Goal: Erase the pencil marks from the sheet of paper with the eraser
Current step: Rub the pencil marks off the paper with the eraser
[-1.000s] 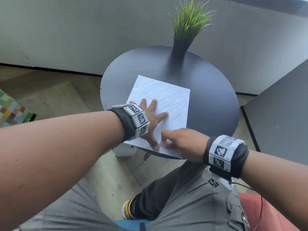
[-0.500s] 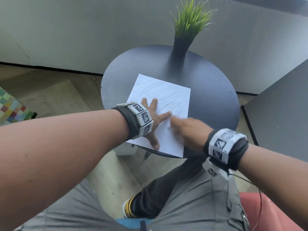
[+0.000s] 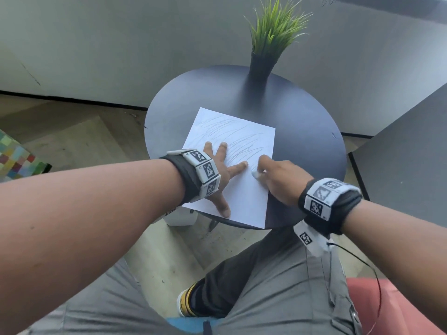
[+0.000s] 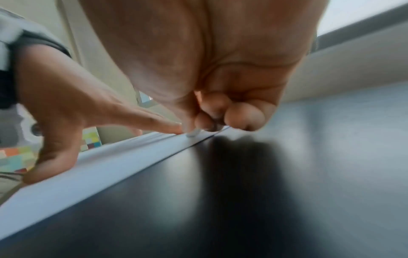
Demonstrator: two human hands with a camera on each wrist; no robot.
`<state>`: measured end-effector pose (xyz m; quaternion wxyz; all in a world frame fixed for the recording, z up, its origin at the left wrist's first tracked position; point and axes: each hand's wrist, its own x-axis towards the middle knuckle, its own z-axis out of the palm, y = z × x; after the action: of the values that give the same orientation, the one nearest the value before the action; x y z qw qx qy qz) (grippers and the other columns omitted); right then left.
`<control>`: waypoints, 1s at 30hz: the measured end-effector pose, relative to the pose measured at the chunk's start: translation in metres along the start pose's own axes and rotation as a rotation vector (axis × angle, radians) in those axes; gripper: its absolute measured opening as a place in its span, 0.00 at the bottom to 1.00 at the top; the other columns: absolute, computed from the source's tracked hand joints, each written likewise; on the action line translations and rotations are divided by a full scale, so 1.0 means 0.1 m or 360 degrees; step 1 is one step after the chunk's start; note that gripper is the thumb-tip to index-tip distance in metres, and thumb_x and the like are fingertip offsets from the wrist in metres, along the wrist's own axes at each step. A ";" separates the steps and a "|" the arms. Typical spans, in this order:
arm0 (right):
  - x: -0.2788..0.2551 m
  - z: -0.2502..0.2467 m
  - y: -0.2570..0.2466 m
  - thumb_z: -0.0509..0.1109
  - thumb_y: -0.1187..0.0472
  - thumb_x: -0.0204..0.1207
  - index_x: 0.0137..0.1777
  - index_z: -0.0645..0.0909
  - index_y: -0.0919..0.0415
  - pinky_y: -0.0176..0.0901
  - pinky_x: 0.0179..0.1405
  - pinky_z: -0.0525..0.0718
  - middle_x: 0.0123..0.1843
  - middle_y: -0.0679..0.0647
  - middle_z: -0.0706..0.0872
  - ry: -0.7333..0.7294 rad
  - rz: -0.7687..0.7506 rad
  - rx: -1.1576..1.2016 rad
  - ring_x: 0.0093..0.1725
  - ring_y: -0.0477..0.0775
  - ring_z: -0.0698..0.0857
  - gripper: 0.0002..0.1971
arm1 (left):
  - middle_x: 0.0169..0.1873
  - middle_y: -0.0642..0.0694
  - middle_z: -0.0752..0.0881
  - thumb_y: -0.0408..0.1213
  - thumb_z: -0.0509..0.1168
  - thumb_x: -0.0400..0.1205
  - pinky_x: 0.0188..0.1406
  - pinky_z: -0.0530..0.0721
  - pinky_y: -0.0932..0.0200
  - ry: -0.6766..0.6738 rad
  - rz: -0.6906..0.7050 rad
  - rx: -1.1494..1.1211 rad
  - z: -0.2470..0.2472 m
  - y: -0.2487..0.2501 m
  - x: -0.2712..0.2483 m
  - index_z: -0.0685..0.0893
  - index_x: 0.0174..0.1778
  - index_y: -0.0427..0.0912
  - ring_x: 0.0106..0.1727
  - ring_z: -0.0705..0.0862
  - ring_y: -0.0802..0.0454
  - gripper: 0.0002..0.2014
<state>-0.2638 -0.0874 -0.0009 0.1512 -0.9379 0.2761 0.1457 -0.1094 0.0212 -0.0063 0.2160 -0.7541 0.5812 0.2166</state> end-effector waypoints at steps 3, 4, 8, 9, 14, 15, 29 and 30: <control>-0.13 0.15 -0.24 0.57 0.54 0.84 0.59 0.65 0.56 0.52 0.42 0.79 0.49 0.60 0.83 -0.0135 -0.0241 -0.0098 0.44 0.65 0.81 0.09 | 0.85 0.36 0.29 0.75 0.76 0.59 0.72 0.63 0.18 -0.0018 -0.0006 -0.0020 0.00 -0.01 -0.02 0.33 0.84 0.70 0.84 0.35 0.22 0.68; -0.19 0.21 -0.31 0.57 0.54 0.84 0.60 0.66 0.56 0.52 0.43 0.80 0.50 0.60 0.84 -0.0242 -0.0381 -0.0104 0.45 0.65 0.81 0.09 | 0.85 0.36 0.29 0.75 0.76 0.59 0.72 0.63 0.18 -0.0019 -0.0003 -0.0024 -0.01 -0.01 -0.03 0.33 0.84 0.70 0.84 0.35 0.22 0.68; 0.08 -0.06 -0.02 0.57 0.45 0.83 0.56 0.71 0.52 0.53 0.50 0.82 0.50 0.60 0.82 -0.0044 0.0136 0.0122 0.48 0.64 0.82 0.12 | 0.86 0.38 0.31 0.75 0.75 0.59 0.71 0.64 0.18 -0.0020 -0.0015 -0.0054 -0.01 -0.01 -0.05 0.33 0.83 0.71 0.84 0.36 0.24 0.67; 0.13 -0.11 0.05 0.57 0.44 0.83 0.55 0.71 0.52 0.52 0.48 0.81 0.48 0.58 0.81 0.0001 0.0246 0.0177 0.47 0.64 0.81 0.12 | 0.86 0.38 0.32 0.76 0.74 0.60 0.71 0.65 0.19 -0.0022 -0.0026 -0.0057 0.00 0.00 -0.07 0.34 0.83 0.72 0.85 0.37 0.24 0.66; 0.10 -0.02 0.13 0.56 0.46 0.85 0.51 0.69 0.53 0.53 0.45 0.83 0.41 0.54 0.79 0.0023 0.0123 0.0130 0.43 0.64 0.81 0.11 | 0.72 0.40 0.68 0.83 0.61 0.65 0.61 0.76 0.39 0.0131 0.0027 0.0024 -0.11 0.01 -0.09 0.58 0.82 0.69 0.68 0.75 0.33 0.50; 0.10 -0.02 0.13 0.56 0.46 0.85 0.51 0.69 0.53 0.54 0.45 0.83 0.41 0.53 0.80 0.0011 0.0130 0.0139 0.43 0.63 0.81 0.10 | 0.69 0.42 0.71 0.83 0.60 0.65 0.59 0.74 0.41 0.0170 0.0043 0.0035 -0.15 -0.01 -0.08 0.62 0.81 0.67 0.65 0.77 0.35 0.48; 0.21 -0.13 0.11 0.52 0.52 0.87 0.47 0.59 0.56 0.53 0.40 0.79 0.50 0.61 0.82 0.0009 -0.0025 -0.0263 0.41 0.66 0.78 0.10 | 0.86 0.45 0.31 0.85 0.67 0.52 0.70 0.65 0.18 0.0123 0.0092 -0.0006 0.02 -0.04 0.12 0.32 0.83 0.69 0.86 0.38 0.33 0.70; 0.20 -0.13 0.10 0.53 0.55 0.86 0.50 0.61 0.58 0.53 0.40 0.79 0.52 0.61 0.83 -0.0001 -0.0050 -0.0304 0.41 0.66 0.79 0.07 | 0.86 0.45 0.31 0.85 0.67 0.51 0.69 0.67 0.18 0.0116 0.0084 -0.0002 0.01 -0.04 0.13 0.32 0.83 0.69 0.86 0.39 0.33 0.71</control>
<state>-0.2505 -0.1094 0.0020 0.0634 -0.9522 0.2462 0.1694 -0.1031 0.0128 -0.0142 0.1885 -0.7460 0.6083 0.1949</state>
